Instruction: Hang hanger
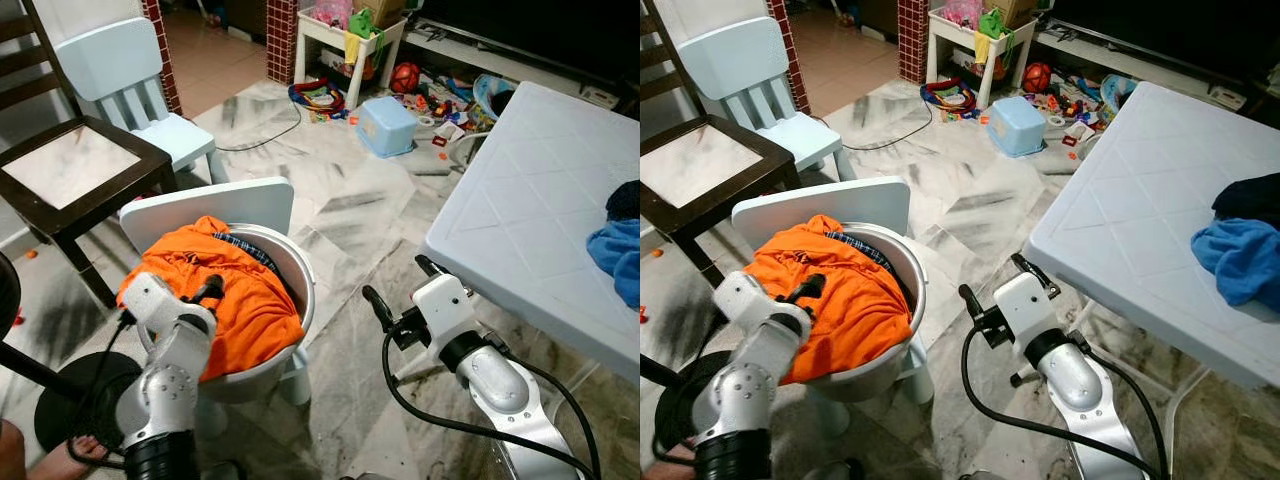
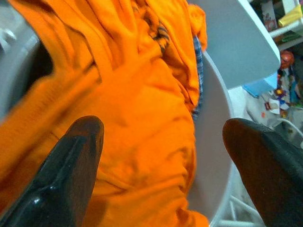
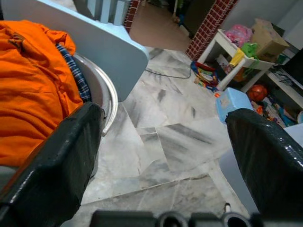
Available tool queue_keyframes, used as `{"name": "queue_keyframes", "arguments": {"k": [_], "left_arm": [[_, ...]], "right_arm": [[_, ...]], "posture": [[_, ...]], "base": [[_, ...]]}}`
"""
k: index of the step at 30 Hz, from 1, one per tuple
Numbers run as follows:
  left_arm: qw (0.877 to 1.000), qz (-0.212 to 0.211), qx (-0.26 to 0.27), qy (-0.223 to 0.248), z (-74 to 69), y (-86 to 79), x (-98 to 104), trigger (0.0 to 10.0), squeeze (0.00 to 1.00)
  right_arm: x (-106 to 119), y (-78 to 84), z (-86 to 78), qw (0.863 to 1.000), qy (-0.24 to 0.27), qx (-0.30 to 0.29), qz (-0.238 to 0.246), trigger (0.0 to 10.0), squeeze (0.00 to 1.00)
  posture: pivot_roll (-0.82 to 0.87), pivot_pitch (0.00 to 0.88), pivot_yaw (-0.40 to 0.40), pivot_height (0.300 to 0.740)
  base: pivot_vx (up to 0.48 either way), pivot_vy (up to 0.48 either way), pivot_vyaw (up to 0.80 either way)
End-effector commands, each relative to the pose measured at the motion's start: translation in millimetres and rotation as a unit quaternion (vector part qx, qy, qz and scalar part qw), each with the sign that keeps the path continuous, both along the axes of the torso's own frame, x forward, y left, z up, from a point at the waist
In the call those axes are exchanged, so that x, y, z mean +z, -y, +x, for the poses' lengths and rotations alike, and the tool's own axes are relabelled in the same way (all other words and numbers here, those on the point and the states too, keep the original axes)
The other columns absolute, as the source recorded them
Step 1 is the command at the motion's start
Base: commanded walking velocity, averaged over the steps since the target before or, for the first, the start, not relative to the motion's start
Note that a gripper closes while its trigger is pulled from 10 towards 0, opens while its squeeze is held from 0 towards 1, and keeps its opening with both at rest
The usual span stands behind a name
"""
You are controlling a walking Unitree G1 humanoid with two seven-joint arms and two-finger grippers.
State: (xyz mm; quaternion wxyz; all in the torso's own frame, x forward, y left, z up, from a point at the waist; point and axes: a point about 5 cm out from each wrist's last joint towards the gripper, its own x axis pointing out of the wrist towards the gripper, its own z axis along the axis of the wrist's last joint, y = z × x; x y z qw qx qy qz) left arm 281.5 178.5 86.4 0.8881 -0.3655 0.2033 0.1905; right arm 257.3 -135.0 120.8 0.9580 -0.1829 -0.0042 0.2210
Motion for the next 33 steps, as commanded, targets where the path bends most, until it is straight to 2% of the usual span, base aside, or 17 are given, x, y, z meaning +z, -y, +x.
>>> {"name": "queue_keyframes", "arguments": {"k": [1,2,3,4,6,7,9,11,13,16,21,27,33], "left_arm": [[0.994,0.017,-0.073,-0.086,-31.7,32.8,-40.5,10.0,0.0],[0.994,0.017,-0.073,-0.086,-31.7,32.8,-40.5,10.0,0.0],[0.99,0.043,-0.098,-0.096,-31.9,33.4,-42.5,10.0,0.0],[0.983,0.104,-0.138,-0.056,-25.8,32.5,-30.8,10.0,0.0],[0.976,0.139,-0.168,-0.025,-23.5,32.5,-19.3,10.0,0.0],[0.975,0.139,-0.169,-0.024,-23.7,32.3,-18.9,10.0,0.0],[0.97,0.155,-0.188,-0.021,-27.2,30.4,-15.2,10.0,0.0],[0.957,0.195,-0.216,-0.003,-36.3,23.4,-7.8,10.0,0.0],[0.95,0.215,-0.226,0.008,-43.1,17.3,-3.8,10.0,0.0],[0.95,0.23,-0.209,0.023,-51.9,6.3,-0.4,10.0,0.0],[0.954,0.239,-0.176,0.037,-49.6,3.8,3.2,10.0,0.0],[0.943,0.258,-0.208,0.047,-57.0,-2.3,8.2,10.0,0.0],[0.941,0.267,-0.201,0.043,-59.7,-6.0,6.6,10.0,0.0]], "right_arm": [[-2.5,2.2,2.0,1.0,-0.003,0.0,-0.007,10.0,0.0],[-2.5,2.2,2.0,1.0,-0.003,0.0,-0.007,10.0,0.0],[-2.5,1.9,2.8,1.0,-0.003,0.0,-0.007,10.0,0.0],[-1.3,1.6,5.7,1.0,0.001,0.0,-0.007,10.0,0.0],[-1.1,2.2,8.3,1.0,0.004,-0.002,-0.006,10.0,0.0],[-1.3,2.3,8.5,1.0,0.004,-0.002,-0.006,10.0,0.0],[-1.7,2.8,10.4,1.0,0.007,-0.004,-0.009,10.0,0.0],[-2.4,5.0,15.2,1.0,0.007,-0.011,-0.006,10.0,0.0],[-1.8,7.0,20.1,1.0,0.009,-0.018,-0.003,10.0,0.0],[1.5,12.3,29.5,0.999,0.017,-0.035,0.008,10.0,0.0],[2.8,15.0,33.0,0.998,0.02,-0.05,0.024,10.0,0.0],[1.6,12.6,34.4,0.998,0.027,-0.045,0.027,10.0,0.0],[-0.7,13.3,33.6,0.997,0.028,-0.058,0.048,10.0,0.0]], "posture": [[-0.07,0.088,-0.085,0.74],[-0.07,0.088,-0.085,0.74],[-0.06,0.082,-0.085,0.74],[-0.05,0.077,-0.084,0.74],[-0.04,0.075,-0.078,0.74],[-0.04,0.075,-0.078,0.74],[-0.02,0.073,-0.075,0.74],[0.0,0.073,-0.068,0.74],[0.02,0.072,-0.06,0.74],[0.04,0.066,-0.051,0.74],[0.04,0.048,-0.055,0.74],[0.06,0.029,-0.048,0.74],[0.07,0.007,-0.025,0.74]], "base": [[0.0,0.0,0.0],[0.0,0.0,0.0],[0.0,0.0,0.0],[0.0,0.0,0.0],[0.0,0.0,0.0],[0.0,0.0,0.0],[0.0,0.0,0.0],[0.0,0.0,0.0],[0.0,0.0,0.0],[0.0,0.0,0.0],[0.0,0.0,0.08],[0.0,0.0,0.74],[0.0,0.0,0.78]]}}
